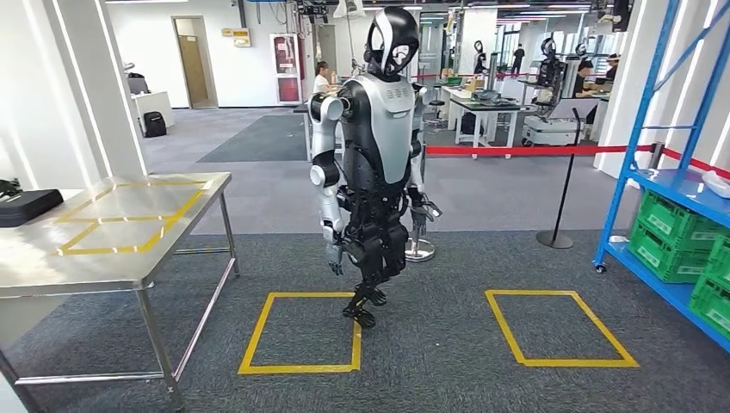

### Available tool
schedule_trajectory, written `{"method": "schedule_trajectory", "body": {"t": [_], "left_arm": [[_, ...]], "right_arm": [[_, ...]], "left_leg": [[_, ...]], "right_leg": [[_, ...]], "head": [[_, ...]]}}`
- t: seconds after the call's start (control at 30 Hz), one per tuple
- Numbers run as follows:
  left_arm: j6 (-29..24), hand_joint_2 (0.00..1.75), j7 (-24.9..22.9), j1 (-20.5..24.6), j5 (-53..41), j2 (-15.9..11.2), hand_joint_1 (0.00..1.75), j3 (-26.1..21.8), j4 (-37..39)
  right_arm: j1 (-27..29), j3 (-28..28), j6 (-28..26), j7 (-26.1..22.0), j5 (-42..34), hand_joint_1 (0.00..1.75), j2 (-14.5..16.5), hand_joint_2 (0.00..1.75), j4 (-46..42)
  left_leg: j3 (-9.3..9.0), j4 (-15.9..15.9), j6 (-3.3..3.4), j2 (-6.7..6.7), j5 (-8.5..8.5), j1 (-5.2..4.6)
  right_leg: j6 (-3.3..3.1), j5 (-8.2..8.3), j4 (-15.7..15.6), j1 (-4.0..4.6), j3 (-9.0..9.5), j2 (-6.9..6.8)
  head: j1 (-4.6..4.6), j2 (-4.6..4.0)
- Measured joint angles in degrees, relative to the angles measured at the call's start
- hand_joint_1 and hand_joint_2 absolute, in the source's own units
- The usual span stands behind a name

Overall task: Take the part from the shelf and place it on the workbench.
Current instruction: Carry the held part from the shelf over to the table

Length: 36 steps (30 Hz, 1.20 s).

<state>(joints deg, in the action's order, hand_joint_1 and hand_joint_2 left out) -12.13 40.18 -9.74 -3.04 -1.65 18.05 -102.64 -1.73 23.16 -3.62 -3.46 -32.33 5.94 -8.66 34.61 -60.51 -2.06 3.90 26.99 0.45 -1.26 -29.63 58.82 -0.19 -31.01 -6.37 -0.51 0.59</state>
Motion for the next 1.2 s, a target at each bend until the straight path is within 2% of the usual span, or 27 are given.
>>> {"method": "schedule_trajectory", "body": {"t": [0.03,0.1,0.13,0.2,0.27,0.3,0.33,0.37,0.4,0.43,0.5,0.57,0.6,0.63,0.7,0.77,0.8,0.83,0.87,0.9,0.93,0.97,1.03,1.07,1.13,1.17,1.2], "left_arm": [[-0.5,1.75,0.0,-0.1,-0.5,-0.1,1.75,-0.1,-0.4],[-1.8,1.75,0.1,-0.4,-1.9,-0.5,1.75,-0.6,-1.4],[-2.5,1.75,0.1,-0.6,-2.7,-0.7,1.75,-1.1,-2.1],[-3.7,1.75,0.1,-0.6,-3.9,-1.1,1.75,-3.0,-4.0],[-3.5,1.75,0.1,-0.5,-4.2,-1.7,1.75,-5.7,-6.2],[-2.8,1.75,0.1,-0.4,-4.2,-2.0,1.75,-7.2,-7.1],[-1.8,1.75,0.1,-0.4,-4.2,-2.3,1.75,-9.0,-8.0],[-0.9,1.75,0.1,-0.4,-4.3,-2.5,1.75,-10.8,-8.7],[-0.1,1.75,0.1,-0.4,-4.6,-2.7,1.75,-12.3,-9.4],[0.2,1.75,0.1,-0.4,-5.2,-2.8,1.75,-13.7,-10.0],[-0.1,1.75,0.1,-0.4,-6.9,-3.2,1.75,-15.8,-11.1],[-0.6,1.75,0.1,-0.5,-7.4,-4.3,1.75,-17.7,-11.9],[-0.7,1.75,0.1,-0.5,-7.0,-5.1,1.75,-18.8,-12.1],[-0.7,1.75,0.1,-0.6,-6.4,-5.9,1.75,-19.9,-12.3],[-0.7,1.75,0.1,-0.5,-5.3,-7.6,1.75,-22.0,-12.4],[-0.7,1.75,0.1,-0.2,-4.9,-8.7,1.75,-23.2,-12.4],[-0.6,1.75,0.1,-0.2,-4.9,-9.0,1.75,-23.6,-12.3],[-0.6,1.75,0.1,-0.3,-4.9,-9.2,1.75,-23.9,-12.3],[-0.6,1.75,0.1,-0.3,-4.9,-9.4,1.75,-24.2,-12.3],[-0.6,1.75,0.0,-0.3,-5.0,-9.6,1.75,-24.4,-12.2],[-0.6,1.75,0.0,-0.3,-5.0,-9.8,1.75,-24.6,-12.2],[-0.6,1.75,0.0,-0.3,-5.0,-10.0,1.75,-24.7,-12.2],[-0.6,1.75,0.1,-0.2,-5.0,-10.2,1.75,-25.0,-12.3],[-0.6,1.75,0.0,-0.3,-5.0,-10.3,1.75,-25.1,-12.3],[-0.6,1.75,0.0,-0.3,-5.0,-10.4,1.75,-25.4,-12.3],[-0.6,1.75,0.1,-0.3,-5.0,-10.5,1.75,-25.6,-12.4],[-0.6,1.75,0.1,-0.3,-5.0,-10.5,1.75,-25.7,-12.5]], "right_arm": [[0.0,0.0,0.1,-0.1,0.0,0.0,0.0,1.75,0.0],[-0.1,0.0,0.2,-0.3,-0.1,0.0,0.1,1.75,0.0],[-0.2,0.0,0.2,-0.4,-0.1,0.0,0.2,1.75,0.0],[-0.4,0.0,0.2,-0.5,-0.2,0.0,0.2,1.75,0.0],[-0.2,0.0,0.2,-0.5,-0.3,0.0,0.2,1.75,0.0],[0.0,0.0,0.2,-0.5,-0.4,0.0,0.2,1.75,0.0],[0.2,0.1,0.2,-0.5,-0.4,0.0,0.2,1.75,0.0],[0.3,0.1,0.2,-0.5,-0.5,0.0,0.2,1.75,0.0],[0.3,0.1,0.2,-0.5,-0.6,0.0,0.2,1.75,0.0],[0.3,0.2,0.2,-0.5,-0.6,0.0,0.2,1.75,0.0],[0.3,0.3,0.2,-0.5,-0.7,0.0,0.1,1.75,0.0],[0.3,0.4,0.2,-0.6,-0.8,0.0,0.0,1.75,0.0],[0.2,0.4,0.2,-0.6,-0.8,0.0,0.1,1.75,0.0],[0.2,0.4,0.2,-0.7,-0.9,0.0,0.1,1.75,0.0],[0.0,0.4,0.3,-0.9,-1.0,0.0,0.2,1.75,0.0],[0.2,0.4,0.3,-0.9,-1.0,0.0,0.3,1.75,0.0],[0.3,0.4,0.3,-0.9,-1.0,0.0,0.3,1.75,0.0],[0.4,0.4,0.3,-0.9,-1.0,0.0,0.3,1.75,0.0],[0.4,0.4,0.3,-0.9,-1.0,0.0,0.3,1.75,0.0],[0.4,0.4,0.3,-0.9,-1.0,0.0,0.4,1.75,0.0],[0.4,0.4,0.3,-0.9,-1.0,0.0,0.4,1.75,0.0],[0.3,0.4,0.3,-0.9,-1.0,0.0,0.5,1.75,0.0],[0.3,0.4,0.3,-1.0,-1.0,0.0,0.5,1.75,0.0],[0.3,0.4,0.3,-1.0,-1.0,0.0,0.5,1.75,0.0],[0.1,0.4,0.3,-1.0,-1.0,0.0,0.5,1.75,0.0],[0.0,0.4,0.3,-1.0,-1.0,0.0,0.5,1.75,0.0],[-0.1,0.4,0.3,-1.0,-1.0,0.0,0.5,1.75,0.0]], "left_leg": [[-0.68,1.2,0.42,0.52,-0.27,-0.13],[-0.55,1.4,1.26,-0.6,-0.32,-0.3],[-0.62,1.6,1.62,-1.3,-0.41,-0.22],[-0.87,1.9,2.36,-2.71,-0.7,0.13],[-0.71,2.0,2.78,-4.26,-0.9,0.26],[-0.6,1.9,2.85,-5.15,-0.94,0.24],[-0.53,1.9,2.86,-6.08,-0.95,0.21],[-0.49,1.8,2.85,-7.01,-0.96,0.19],[-0.49,1.7,2.81,-7.9,-0.98,0.19],[-0.49,1.6,2.73,-8.76,-1.01,0.2],[-0.32,1.5,2.23,-10.27,-1.1,0.16],[0.08,1.6,1.37,-11.55,-1.3,0.28],[0.3,1.8,0.87,-12.22,-1.47,0.41],[0.46,1.9,0.5,-12.22,-1.52,0.47],[1.5,-0.1,-0.03,-9.53,0.02,0.37],[4.28,-6.4,-0.46,-5.75,3.85,0.35],[5.92,-10.1,-0.76,-4.92,5.59,0.43],[7.0,-12.7,-1.03,-4.52,6.46,0.53],[7.1,-13.3,-1.24,-4.28,6.26,0.65],[6.02,-11.5,-1.42,-3.91,5.03,0.76],[3.93,-7.9,-1.56,-3.18,3.21,0.86],[1.76,-4.0,-1.47,-1.74,1.7,0.87],[-1.01,1.0,-0.72,0.3,0.06,0.79],[-1.19,1.4,-0.18,0.57,0.02,0.69],[-0.94,1.4,0.71,-0.88,-0.13,0.72],[-0.94,1.5,1.08,-1.55,-0.23,0.83],[-0.94,1.6,1.45,-2.28,-0.35,0.98]], "right_leg": [[0.36,-0.19,0.1,0.14,0.2,-0.58],[1.01,-0.42,0.0,0.18,0.68,-1.79],[1.37,-0.69,0.1,0.05,0.88,-1.62],[1.95,-2.66,3.1,-0.25,-0.18,1.38],[2.16,-6.12,10.4,-0.4,-3.8,5.02],[2.17,-7.4,14.1,-0.39,-5.82,5.68],[2.13,-7.73,16.4,-0.38,-7.23,5.99],[2.0,-6.83,16.5,-0.37,-7.59,6.17],[1.78,-4.97,14.3,-0.36,-6.86,6.47],[1.47,-2.61,10.4,-0.35,-5.21,7.29],[0.93,0.26,2.9,-0.31,-2.07,9.87],[0.7,0.56,0.4,-0.09,-1.03,10.76],[0.55,0.71,0.2,-0.06,-0.95,10.02],[0.24,0.94,-0.2,-0.11,-0.76,9.31],[-0.54,1.48,-0.9,-0.33,-0.38,7.79],[-0.99,1.63,-1.2,-0.29,-0.26,6.07],[-1.05,1.58,-1.1,-0.25,-0.29,5.14],[-1.06,1.5,-1.1,-0.23,-0.3,4.2],[-1.0,1.41,-1.1,-0.25,-0.27,3.28],[-0.86,1.29,-1.0,-0.3,-0.21,2.43],[-0.66,1.12,-0.9,-0.36,-0.11,1.65],[-0.36,0.87,-0.7,-0.3,0.02,0.98],[0.41,0.32,-0.3,-0.05,0.32,-0.15],[0.79,0.15,-0.2,0.12,0.51,-0.71],[1.46,-0.12,-0.3,0.09,0.89,-1.74],[1.81,-0.58,0.1,-0.04,0.89,-1.13],[2.13,-1.62,1.5,-0.2,0.41,0.36]], "head": [[0.03,0.0],[0.12,0.0],[0.15,0.0],[0.25,0.01],[0.4,0.01],[0.46,0.01],[0.5,0.01],[0.53,0.01],[0.56,0.01],[0.58,0.01],[0.6,0.01],[0.6,0.01],[0.61,0.01],[0.58,0.01],[0.4,0.01],[0.19,0.0],[0.16,0.0],[0.14,0.0],[0.13,0.0],[0.12,0.0],[0.11,0.0],[0.08,0.0],[0.08,0.0],[0.1,0.0],[0.17,0.0],[0.2,0.0],[0.25,0.01]]}}
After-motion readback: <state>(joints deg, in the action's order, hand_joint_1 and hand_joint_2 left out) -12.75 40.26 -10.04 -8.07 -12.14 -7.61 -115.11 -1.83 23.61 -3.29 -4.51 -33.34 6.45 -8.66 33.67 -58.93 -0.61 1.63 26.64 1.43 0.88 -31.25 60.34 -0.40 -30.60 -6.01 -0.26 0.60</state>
